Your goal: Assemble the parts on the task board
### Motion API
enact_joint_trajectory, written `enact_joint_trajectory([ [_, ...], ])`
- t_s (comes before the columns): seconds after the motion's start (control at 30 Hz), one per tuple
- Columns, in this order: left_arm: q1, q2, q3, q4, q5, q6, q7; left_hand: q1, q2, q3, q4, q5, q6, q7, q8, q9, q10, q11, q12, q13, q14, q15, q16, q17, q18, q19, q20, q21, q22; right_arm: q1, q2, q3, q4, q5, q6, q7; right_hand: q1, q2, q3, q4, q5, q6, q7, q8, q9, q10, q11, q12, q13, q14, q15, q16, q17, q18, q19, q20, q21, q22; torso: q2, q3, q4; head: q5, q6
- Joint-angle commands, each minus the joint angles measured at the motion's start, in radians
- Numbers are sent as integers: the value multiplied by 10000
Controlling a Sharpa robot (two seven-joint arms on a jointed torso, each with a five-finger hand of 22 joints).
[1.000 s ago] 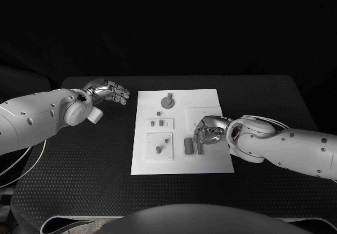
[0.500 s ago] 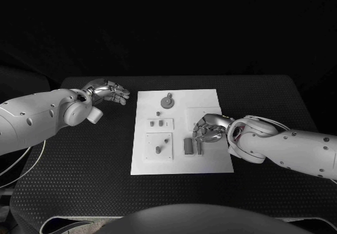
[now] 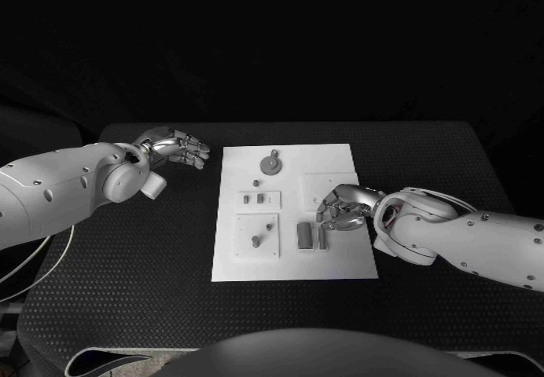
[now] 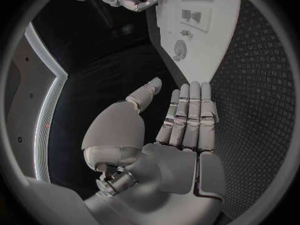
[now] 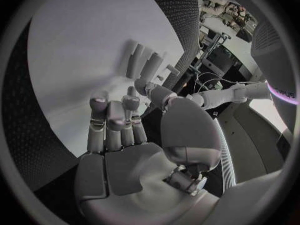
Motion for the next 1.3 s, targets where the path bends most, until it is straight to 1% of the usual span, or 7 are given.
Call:
enact_joint_trajectory([
  [0.03,6,14,3,13,11,148,55,14,65,63,-4,66,-47,-12,63,-15,-6,56,49,-12,39,20,-64,13,62,-51,0,22,16,-6,7,-2,27,-153,451,58,-14,-58,-17,69,-51,-8,94,61,-6,26,-43,35,-3,21,2,-22,-24,273,6,-3,-51,108,6,7,-2,-3,2],
  [0.17,6,18,2,13,10,152,53,15,64,63,-5,66,-48,-12,64,-16,-6,56,49,-12,39,20,-66,15,62,-51,0,22,16,-6,35,-3,-8,-192,465,52,-3,-46,-22,64,-49,-5,92,63,-8,20,-45,33,-4,7,1,-32,-38,273,-3,-4,-56,109,5,13,-5,-17,2],
  [0.57,6,32,2,7,10,170,69,19,63,66,-10,66,-49,-12,68,-17,-6,56,50,-15,41,19,-71,23,63,-52,0,23,18,-16,169,-4,-283,-667,429,74,79,-4,-51,-12,-48,-14,89,66,-18,5,-48,32,-4,-9,-6,-37,-32,273,-34,-15,-64,118,6,8,4,-43,2],
  [0.83,6,25,2,2,10,164,62,16,64,65,-8,65,-49,-12,69,-18,-5,56,51,-16,42,20,-74,27,62,-52,1,23,18,-61,213,-4,-327,-677,497,81,146,85,-75,-79,-47,35,77,100,-13,5,-58,39,-2,0,-9,-25,-9,273,-44,-18,-60,128,4,3,4,-51,2],
  [1.07,6,24,2,7,10,168,63,14,65,65,-7,65,-50,-11,71,-19,-5,56,51,-17,42,20,-76,31,62,-52,1,24,19,-74,232,-4,-365,-708,568,55,141,102,-100,-90,-48,65,70,120,-9,7,-63,41,-3,-2,-10,-24,-9,273,-48,-14,-58,132,3,1,5,-58,2],
  [1.2,6,16,2,4,10,167,54,13,65,65,-7,65,-50,-11,72,-19,-5,56,51,-18,43,20,-78,33,62,-52,1,24,19,-76,215,-5,-394,-785,637,29,220,247,-119,-192,-44,168,37,187,9,26,-93,49,-7,23,-25,-1,33,273,-58,-13,-48,144,3,1,10,-63,2],
  [1.3,6,13,2,1,10,169,52,11,66,64,-5,64,-50,-11,72,-19,-5,56,51,-18,43,20,-79,34,62,-52,2,24,19,-85,213,-5,-379,-786,700,55,310,469,-135,-361,-42,320,-11,286,47,55,-139,48,-19,49,-47,20,65,273,-69,-9,-36,155,2,5,6,-62,2],
])
